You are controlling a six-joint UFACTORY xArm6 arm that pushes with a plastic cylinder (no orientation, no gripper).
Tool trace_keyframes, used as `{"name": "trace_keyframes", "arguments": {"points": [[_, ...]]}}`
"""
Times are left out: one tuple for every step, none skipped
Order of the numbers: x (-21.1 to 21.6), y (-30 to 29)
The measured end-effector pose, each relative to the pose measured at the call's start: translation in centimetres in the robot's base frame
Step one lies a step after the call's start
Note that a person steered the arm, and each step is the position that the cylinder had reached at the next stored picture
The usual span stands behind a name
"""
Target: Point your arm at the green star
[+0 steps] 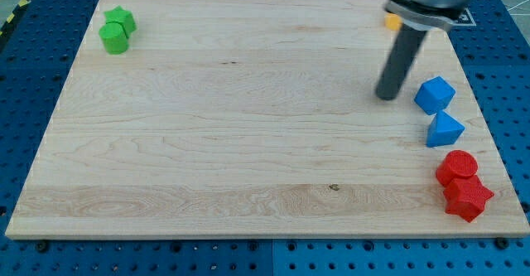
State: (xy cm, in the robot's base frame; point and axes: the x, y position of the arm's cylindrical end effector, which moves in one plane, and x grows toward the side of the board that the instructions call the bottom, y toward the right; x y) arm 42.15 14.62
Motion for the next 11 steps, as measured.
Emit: {"name": "trace_keyframes", "arguments": {"points": [[-1.5,-7.0],[-1.8,-14.4],[-1.8,-21.0],[-1.8,-26.8],[-1.8,-32.8],[-1.8,-38.2],[-2.1,-42.6],[-4.2,-45.1],[-13.2,-45.1],[-18.5,-45.1],[-18.3,-45.0]]}}
